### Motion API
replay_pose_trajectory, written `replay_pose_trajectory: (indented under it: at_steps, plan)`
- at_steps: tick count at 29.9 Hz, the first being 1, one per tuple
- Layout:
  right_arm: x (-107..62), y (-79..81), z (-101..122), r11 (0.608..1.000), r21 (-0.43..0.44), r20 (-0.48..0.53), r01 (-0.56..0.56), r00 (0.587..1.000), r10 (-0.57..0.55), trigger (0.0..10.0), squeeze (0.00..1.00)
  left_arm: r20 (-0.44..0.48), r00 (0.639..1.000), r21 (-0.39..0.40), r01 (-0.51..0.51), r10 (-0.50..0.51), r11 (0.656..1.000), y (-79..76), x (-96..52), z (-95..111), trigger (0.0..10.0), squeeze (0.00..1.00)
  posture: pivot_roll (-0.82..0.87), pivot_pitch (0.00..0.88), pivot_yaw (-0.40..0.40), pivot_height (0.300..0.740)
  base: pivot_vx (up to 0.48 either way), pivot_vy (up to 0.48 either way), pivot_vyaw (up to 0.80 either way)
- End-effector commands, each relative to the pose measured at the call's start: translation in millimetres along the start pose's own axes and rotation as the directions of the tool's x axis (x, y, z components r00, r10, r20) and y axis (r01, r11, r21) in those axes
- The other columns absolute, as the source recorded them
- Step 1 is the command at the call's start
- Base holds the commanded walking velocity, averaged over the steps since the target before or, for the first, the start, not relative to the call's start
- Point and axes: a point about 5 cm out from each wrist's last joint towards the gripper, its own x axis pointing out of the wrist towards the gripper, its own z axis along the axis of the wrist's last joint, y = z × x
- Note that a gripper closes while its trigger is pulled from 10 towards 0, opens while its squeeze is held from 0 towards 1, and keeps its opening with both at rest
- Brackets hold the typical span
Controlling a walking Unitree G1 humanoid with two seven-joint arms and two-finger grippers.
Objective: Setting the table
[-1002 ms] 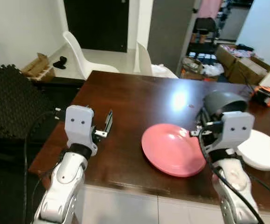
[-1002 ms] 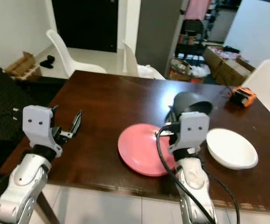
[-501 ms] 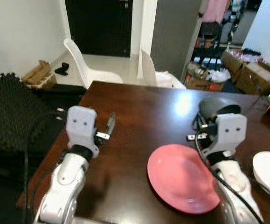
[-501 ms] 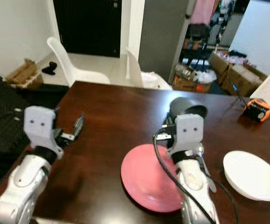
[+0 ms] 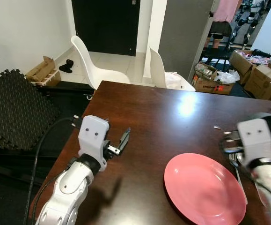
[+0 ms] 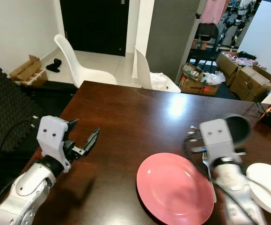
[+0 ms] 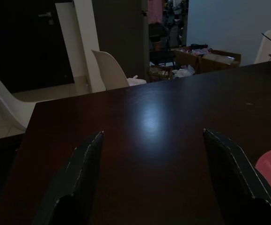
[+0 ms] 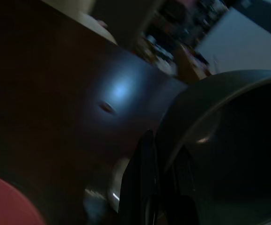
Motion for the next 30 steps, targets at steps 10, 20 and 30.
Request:
replay_pose_trajectory:
  at_steps: [10, 20, 30]
  plan:
    - [29.6, -8.7, -15, 0.94, 0.065, -0.154, -0.335, 0.927, 0.341, 10.0, 0.0, -0.061, 0.997, -0.007, 0.045, -0.046, 0.999, 11.5, -9.8, -3, 10.0, 0.0, 0.01, 0.193, 0.11, 0.74, 0.0, 0.0, 0.0]
    - [57.9, 7.7, 9, 0.834, 0.061, -0.13, -0.548, 0.824, 0.551, 10.0, 0.0, -0.088, 0.994, 0.014, 0.06, -0.059, 0.998, 19.8, -14.4, 0, 10.0, 0.0, 0.04, 0.214, 0.13, 0.74, 0.0, 0.0, 0.0]
    - [57.0, 29.5, 18, 0.636, -0.106, -0.203, -0.765, 0.642, 0.739, 10.0, 0.0, -0.103, 0.993, 0.008, 0.057, -0.056, 0.998, 17.7, -20.0, 0, 10.0, 0.0, 0.05, 0.228, 0.116, 0.74, 0.0, 0.0, 0.0]
